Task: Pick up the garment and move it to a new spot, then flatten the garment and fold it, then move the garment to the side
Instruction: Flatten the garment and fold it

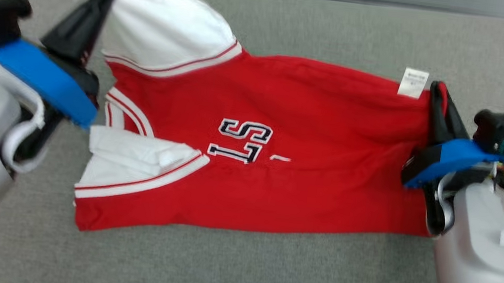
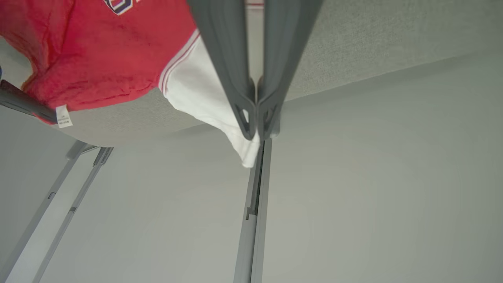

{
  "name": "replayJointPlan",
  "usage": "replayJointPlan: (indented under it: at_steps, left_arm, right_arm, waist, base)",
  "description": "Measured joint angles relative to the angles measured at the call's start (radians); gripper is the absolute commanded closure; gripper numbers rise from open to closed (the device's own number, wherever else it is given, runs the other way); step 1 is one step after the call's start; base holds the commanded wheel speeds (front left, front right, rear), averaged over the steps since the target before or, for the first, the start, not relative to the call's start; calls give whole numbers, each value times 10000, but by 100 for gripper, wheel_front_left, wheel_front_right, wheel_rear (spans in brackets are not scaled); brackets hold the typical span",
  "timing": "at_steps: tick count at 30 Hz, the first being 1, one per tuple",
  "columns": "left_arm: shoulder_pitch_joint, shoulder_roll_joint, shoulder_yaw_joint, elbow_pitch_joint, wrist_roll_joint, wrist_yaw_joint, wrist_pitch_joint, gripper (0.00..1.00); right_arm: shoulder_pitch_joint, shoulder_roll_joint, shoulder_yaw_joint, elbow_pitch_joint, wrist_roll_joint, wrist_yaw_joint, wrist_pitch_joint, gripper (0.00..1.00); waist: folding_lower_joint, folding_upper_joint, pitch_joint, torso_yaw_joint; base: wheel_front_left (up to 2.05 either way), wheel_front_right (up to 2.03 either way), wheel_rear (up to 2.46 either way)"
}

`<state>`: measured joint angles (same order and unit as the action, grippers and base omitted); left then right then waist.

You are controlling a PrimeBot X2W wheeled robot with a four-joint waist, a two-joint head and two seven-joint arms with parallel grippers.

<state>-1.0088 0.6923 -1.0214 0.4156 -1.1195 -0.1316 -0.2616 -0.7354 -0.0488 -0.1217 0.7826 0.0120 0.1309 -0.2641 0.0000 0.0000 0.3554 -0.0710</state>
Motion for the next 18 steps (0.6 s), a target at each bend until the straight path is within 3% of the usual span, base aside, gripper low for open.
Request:
replayJointPlan:
  at_steps: [10,16,17,18]
  left_arm:
    - [4370,-1325,2410,-270,782,0,0,100]
    - [6205,-1948,3266,-303,1198,0,0,100]
    - [6374,-2010,3290,-276,1266,0,0,100]
    - [6544,-2084,3304,-221,1356,0,0,74]
  right_arm:
    - [2884,2,-81,-1475,100,0,0,100]
    - [4101,0,-127,-1745,265,0,2,100]
    - [4226,6,-128,-1710,318,0,2,85]
    - [4336,6,-134,-1636,474,0,2,52]
  waist:
    - [-3,0,-1529,349]
    - [-3,0,-2057,416]
    - [-3,0,-2116,421]
    - [-3,0,-2173,424]
  base:
    - [0,0,0]
    - [0,0,0]
    - [0,0,0]
    - [0,0,0]
